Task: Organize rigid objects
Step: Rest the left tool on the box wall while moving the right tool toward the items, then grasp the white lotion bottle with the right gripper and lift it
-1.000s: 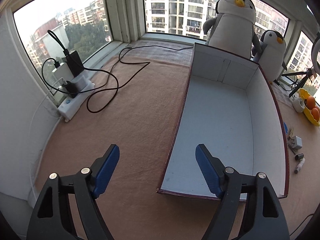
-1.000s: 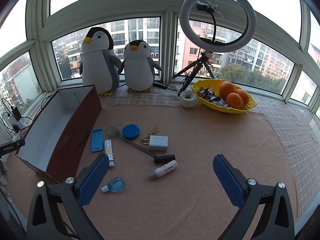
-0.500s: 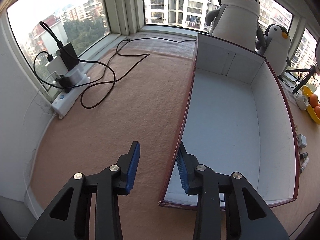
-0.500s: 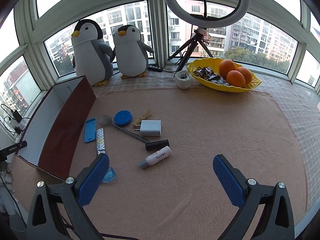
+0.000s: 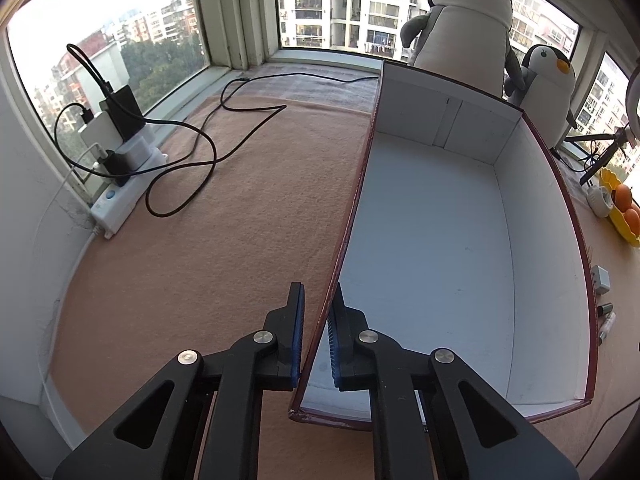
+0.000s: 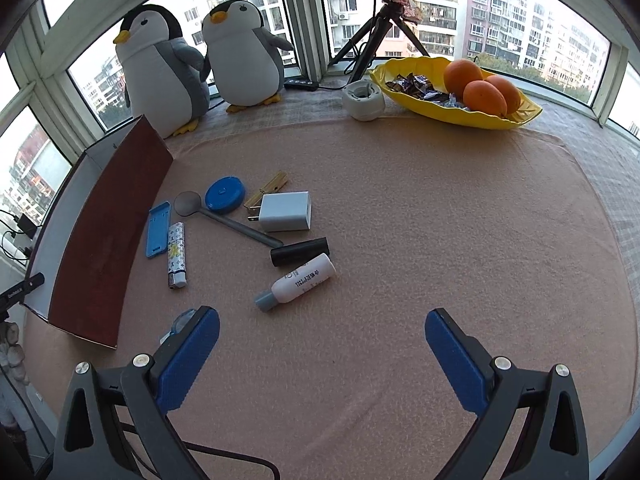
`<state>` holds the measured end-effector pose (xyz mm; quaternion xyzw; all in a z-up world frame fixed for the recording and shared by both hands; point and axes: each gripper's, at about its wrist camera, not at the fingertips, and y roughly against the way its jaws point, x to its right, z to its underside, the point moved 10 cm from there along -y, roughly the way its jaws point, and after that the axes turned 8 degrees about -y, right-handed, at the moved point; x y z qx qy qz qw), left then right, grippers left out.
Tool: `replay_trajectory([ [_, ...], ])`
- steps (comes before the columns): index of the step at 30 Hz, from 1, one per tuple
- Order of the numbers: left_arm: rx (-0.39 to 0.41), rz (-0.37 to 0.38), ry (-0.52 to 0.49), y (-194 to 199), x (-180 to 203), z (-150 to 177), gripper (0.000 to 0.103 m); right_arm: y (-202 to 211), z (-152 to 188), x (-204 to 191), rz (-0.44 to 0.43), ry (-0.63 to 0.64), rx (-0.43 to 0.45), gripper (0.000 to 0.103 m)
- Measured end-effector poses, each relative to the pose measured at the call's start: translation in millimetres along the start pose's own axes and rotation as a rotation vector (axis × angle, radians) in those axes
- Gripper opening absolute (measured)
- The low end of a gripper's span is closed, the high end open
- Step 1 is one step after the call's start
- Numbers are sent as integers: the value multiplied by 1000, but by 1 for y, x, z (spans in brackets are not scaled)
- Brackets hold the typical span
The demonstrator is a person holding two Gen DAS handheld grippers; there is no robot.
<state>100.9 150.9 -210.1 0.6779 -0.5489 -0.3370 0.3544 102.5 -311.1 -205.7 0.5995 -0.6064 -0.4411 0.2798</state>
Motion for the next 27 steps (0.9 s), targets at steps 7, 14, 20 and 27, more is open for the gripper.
replay_trajectory([
  [7, 2, 1, -5, 0, 0, 0, 9, -37, -8, -11, -35, -91, -100, 80],
  [14, 3, 2, -3, 0, 0, 0, 9, -77, 1, -2, -61, -240, -250, 52],
  [20, 3, 1, -5, 0, 0, 0, 9, -85, -2, -3, -51, -251, -260, 47],
  [27, 4, 0, -5, 0, 0, 0, 9, -93, -6, -4, -10, -209, -269, 36],
])
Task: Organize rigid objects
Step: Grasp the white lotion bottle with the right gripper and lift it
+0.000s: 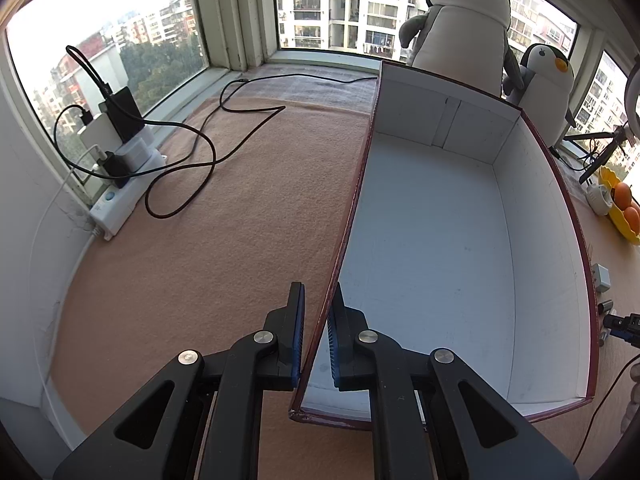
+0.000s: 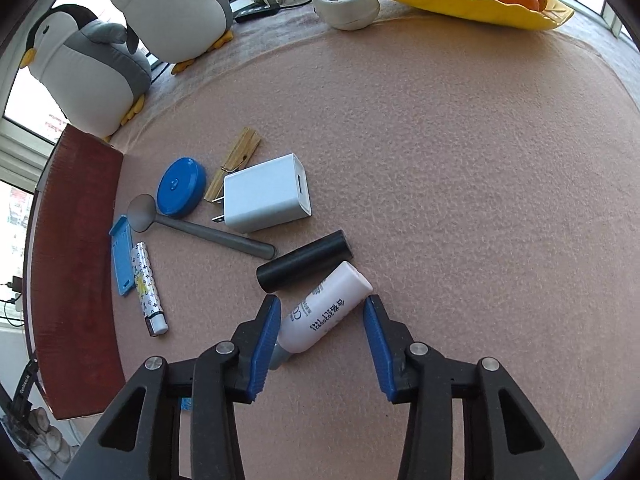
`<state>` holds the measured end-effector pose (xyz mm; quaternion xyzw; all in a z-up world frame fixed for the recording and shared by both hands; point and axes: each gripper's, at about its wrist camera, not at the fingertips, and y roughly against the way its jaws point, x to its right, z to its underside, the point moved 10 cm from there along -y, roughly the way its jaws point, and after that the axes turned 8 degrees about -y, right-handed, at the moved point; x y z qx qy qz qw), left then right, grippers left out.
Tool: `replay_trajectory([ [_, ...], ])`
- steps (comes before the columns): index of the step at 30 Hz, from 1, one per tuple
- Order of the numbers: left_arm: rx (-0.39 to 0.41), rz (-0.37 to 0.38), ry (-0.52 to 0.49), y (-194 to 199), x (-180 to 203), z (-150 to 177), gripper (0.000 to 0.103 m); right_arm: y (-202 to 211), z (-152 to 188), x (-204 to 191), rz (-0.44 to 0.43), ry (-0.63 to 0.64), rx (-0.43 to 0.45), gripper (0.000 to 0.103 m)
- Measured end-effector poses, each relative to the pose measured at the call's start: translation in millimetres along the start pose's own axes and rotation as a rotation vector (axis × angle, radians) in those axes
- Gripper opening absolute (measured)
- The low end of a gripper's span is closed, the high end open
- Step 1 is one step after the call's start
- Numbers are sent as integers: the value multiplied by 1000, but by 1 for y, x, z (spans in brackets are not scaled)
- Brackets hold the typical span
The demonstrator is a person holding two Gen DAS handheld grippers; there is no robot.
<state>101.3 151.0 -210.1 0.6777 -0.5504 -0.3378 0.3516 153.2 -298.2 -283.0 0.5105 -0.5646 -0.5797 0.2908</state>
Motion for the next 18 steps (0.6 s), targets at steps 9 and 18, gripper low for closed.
replay_trajectory([
  [9, 0, 2, 0, 0, 0, 0, 9, 1, 5, 4, 71, 108, 19, 18],
  [18, 0, 4, 2, 0, 1, 0, 9, 34, 14, -8, 59, 171, 107, 18],
])
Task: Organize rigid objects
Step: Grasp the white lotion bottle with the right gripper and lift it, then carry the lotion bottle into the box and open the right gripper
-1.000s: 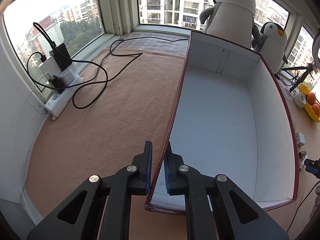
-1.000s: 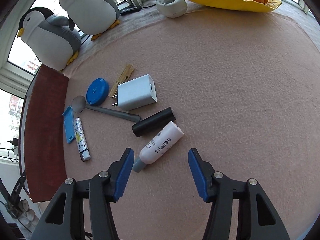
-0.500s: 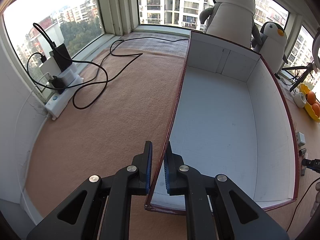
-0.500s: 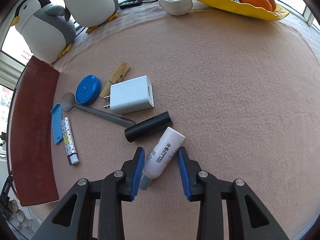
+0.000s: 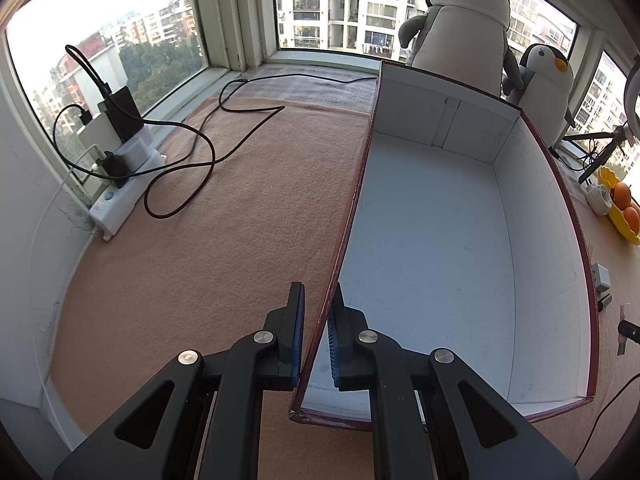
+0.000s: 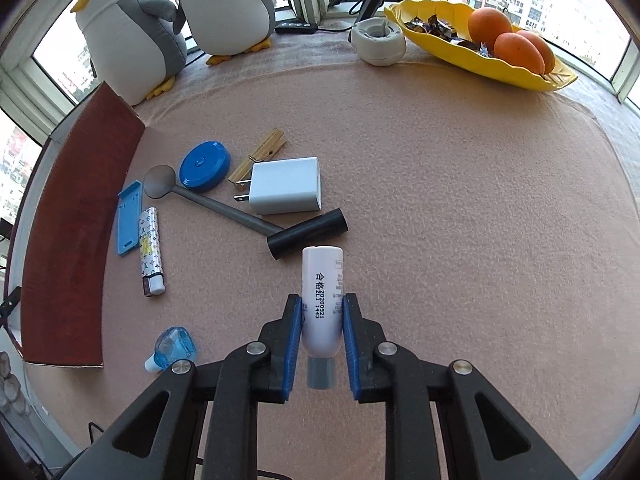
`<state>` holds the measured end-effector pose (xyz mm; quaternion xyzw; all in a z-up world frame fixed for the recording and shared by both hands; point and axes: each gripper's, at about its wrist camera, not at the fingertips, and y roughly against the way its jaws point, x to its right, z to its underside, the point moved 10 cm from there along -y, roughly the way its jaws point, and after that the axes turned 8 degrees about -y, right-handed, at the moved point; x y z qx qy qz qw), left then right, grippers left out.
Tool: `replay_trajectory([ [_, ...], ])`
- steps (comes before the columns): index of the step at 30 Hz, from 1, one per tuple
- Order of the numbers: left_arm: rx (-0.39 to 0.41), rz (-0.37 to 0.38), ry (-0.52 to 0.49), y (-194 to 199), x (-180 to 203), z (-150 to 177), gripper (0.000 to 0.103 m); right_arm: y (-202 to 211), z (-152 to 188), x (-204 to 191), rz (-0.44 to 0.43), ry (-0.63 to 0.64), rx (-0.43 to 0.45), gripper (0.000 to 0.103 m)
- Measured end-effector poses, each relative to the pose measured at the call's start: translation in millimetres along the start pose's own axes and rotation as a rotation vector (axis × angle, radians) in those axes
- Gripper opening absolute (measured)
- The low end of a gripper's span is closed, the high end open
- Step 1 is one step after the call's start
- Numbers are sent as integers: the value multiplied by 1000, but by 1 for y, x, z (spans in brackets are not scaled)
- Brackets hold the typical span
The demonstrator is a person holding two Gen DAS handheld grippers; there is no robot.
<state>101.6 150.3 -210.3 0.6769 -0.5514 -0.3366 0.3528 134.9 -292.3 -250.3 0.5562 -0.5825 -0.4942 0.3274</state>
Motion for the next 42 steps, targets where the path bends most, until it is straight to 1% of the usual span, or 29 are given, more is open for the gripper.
replay_trajectory([
  [3, -2, 1, -3, -1, 0, 0, 9, 20, -5, -19, -38, 29, 37, 18],
  [6, -5, 1, -8, -2, 0, 1, 9, 42, -12, -50, -87, 74, 81, 18],
  [10, -7, 2, -9, -3, 0, 1, 9, 70, -17, -99, -161, 151, 129, 18],
  [14, -11, -1, -17, -3, 0, 2, 9, 91, -14, -153, -248, 238, 149, 18],
  [19, -11, -7, -27, -4, 0, 2, 9, 97, -3, -219, -323, 349, 140, 18],
  [22, -9, -12, -34, -4, 1, 2, 9, 93, 7, -253, -334, 421, 136, 18],
  [25, -10, -9, -32, -4, 1, 2, 9, 83, 19, -283, -350, 479, 104, 18],
  [28, -9, -6, -30, -5, 0, 3, 9, 70, 26, -303, -341, 520, 87, 18],
  [32, -10, -7, -33, -5, 1, 3, 9, 49, 32, -317, -329, 544, 49, 18],
  [36, -10, -7, -33, -5, 1, 3, 9, 33, 36, -322, -309, 555, 29, 18],
  [42, -9, -9, -36, -5, 1, 3, 9, 22, 38, -320, -292, 559, 3, 18],
])
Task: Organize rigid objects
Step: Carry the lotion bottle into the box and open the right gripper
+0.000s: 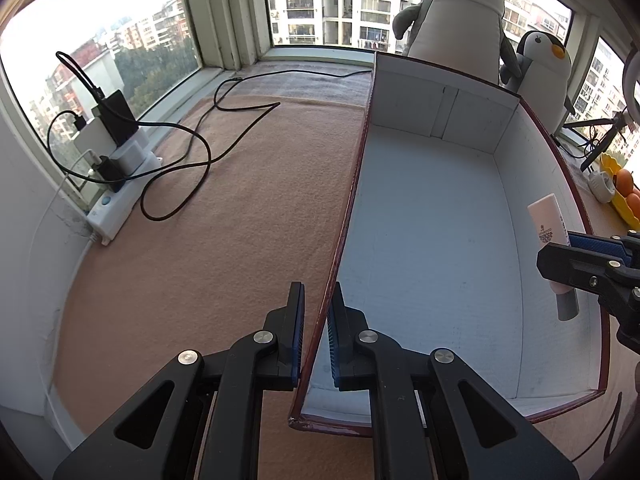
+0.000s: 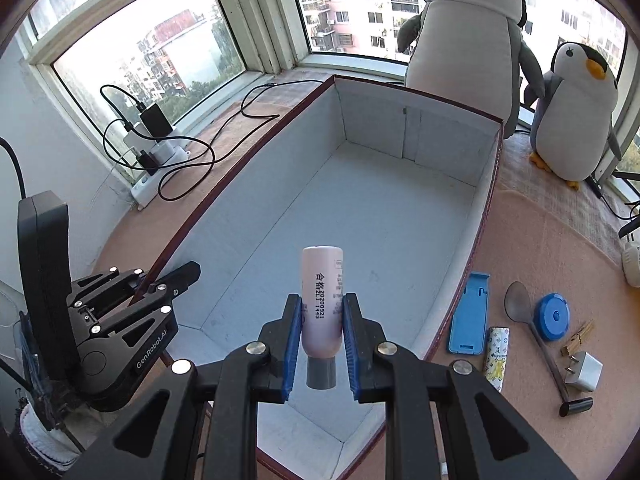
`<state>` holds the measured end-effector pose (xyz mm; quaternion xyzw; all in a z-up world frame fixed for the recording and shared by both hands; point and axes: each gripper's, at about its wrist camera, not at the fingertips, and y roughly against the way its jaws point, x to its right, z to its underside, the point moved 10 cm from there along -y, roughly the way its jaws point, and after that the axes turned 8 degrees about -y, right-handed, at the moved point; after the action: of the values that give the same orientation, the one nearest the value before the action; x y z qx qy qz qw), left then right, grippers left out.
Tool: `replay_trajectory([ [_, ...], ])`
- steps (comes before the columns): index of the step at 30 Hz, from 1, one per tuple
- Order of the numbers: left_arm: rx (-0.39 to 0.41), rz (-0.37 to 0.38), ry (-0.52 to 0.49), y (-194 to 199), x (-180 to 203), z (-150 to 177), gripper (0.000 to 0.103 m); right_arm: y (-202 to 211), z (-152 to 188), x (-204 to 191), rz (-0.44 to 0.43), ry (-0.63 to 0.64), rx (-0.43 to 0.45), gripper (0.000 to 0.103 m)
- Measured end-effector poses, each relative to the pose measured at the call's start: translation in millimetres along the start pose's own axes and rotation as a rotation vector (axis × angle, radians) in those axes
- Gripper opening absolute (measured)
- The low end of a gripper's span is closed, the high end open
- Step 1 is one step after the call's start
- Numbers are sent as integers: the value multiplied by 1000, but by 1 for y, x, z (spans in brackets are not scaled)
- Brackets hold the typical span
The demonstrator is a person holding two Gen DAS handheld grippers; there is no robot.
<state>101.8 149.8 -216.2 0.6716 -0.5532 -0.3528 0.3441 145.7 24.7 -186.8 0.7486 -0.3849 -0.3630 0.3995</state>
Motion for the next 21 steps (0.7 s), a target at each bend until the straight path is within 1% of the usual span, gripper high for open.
replay_trajectory([
  [6, 0, -1, -1, 0, 0, 0, 9, -1, 0, -2, -5, 4, -2, 18],
  [7, 0, -2, -1, 0, 0, 0, 9, -1, 0, -3, -7, 6, 1, 20],
  [8, 0, -2, 0, 0, 0, 0, 10, 0, -1, -3, -7, 8, 6, 23],
  [10, 0, -3, -3, 0, 0, 0, 10, 3, -1, -4, -13, 13, 14, 43],
  [12, -2, -4, -5, 0, -1, 1, 10, 7, -1, -5, -10, 21, 31, 52],
  [16, -7, -4, -5, -1, 0, 1, 10, 13, -1, -4, -5, 23, 46, 54],
  [21, -9, -7, -7, -1, 0, 1, 10, 19, 1, 5, -1, -1, 55, 55],
])
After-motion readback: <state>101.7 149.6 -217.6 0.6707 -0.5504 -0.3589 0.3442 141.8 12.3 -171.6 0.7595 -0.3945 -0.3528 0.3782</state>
